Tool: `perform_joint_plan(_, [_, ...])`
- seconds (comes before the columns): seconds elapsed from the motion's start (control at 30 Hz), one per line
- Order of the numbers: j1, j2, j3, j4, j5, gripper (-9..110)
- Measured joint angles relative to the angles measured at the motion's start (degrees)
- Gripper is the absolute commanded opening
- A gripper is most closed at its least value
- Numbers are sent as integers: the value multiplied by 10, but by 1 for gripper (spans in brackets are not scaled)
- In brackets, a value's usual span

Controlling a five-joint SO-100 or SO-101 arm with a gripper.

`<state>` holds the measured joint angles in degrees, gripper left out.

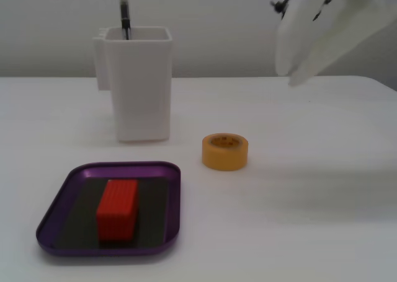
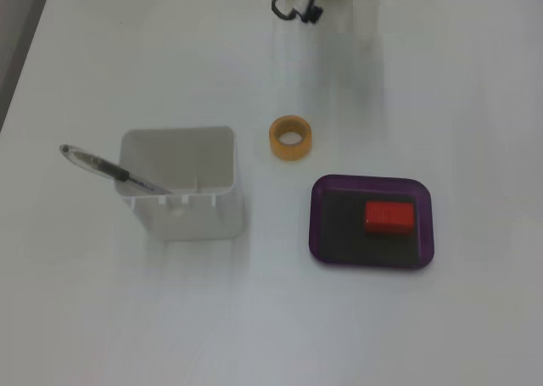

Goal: Remove the cube from the box.

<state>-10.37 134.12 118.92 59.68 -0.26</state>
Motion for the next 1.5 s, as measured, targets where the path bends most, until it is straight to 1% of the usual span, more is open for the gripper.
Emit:
perform_joint_plan(0.13, [-9,-153,-127,7,28,16])
perform_joint_plan(0.23, [-13,-252,-210,7,43,19])
perform_joint_plan(0.37, [-12,-359,-301,7,47,20])
perform_joint_plan(0.63, [-11,-523,-427,7,47,20])
perform_joint_plan(1.13, [-11,-744,-609,6,47,20])
perform_joint_plan(1.43, [-11,-805,-647,6,47,19])
perform_joint_plan(1.5, [-11,-808,-649,6,47,16])
